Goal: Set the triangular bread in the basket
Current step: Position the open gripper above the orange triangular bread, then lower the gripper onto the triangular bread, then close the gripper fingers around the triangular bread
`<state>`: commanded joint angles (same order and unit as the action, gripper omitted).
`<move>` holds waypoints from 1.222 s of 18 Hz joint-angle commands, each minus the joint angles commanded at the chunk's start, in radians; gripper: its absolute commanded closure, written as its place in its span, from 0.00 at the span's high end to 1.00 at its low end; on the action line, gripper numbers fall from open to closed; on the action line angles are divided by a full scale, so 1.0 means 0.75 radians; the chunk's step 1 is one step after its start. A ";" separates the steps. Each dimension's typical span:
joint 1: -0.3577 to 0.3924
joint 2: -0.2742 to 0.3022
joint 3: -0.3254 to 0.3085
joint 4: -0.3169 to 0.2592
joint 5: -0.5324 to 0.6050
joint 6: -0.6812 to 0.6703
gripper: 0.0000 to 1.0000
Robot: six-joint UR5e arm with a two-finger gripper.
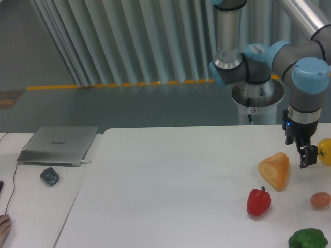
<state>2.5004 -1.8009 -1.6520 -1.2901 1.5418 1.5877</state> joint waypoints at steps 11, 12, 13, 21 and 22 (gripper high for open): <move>-0.055 -0.051 -0.055 0.004 0.055 -0.092 1.00; -0.069 -0.067 -0.057 0.004 0.085 -0.102 1.00; -0.086 -0.078 -0.057 0.006 0.114 -0.137 1.00; -0.141 -0.129 -0.049 0.008 0.182 -0.225 0.91; -0.141 -0.129 -0.049 0.008 0.184 -0.225 0.83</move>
<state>2.3945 -1.8975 -1.6889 -1.2839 1.6797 1.4189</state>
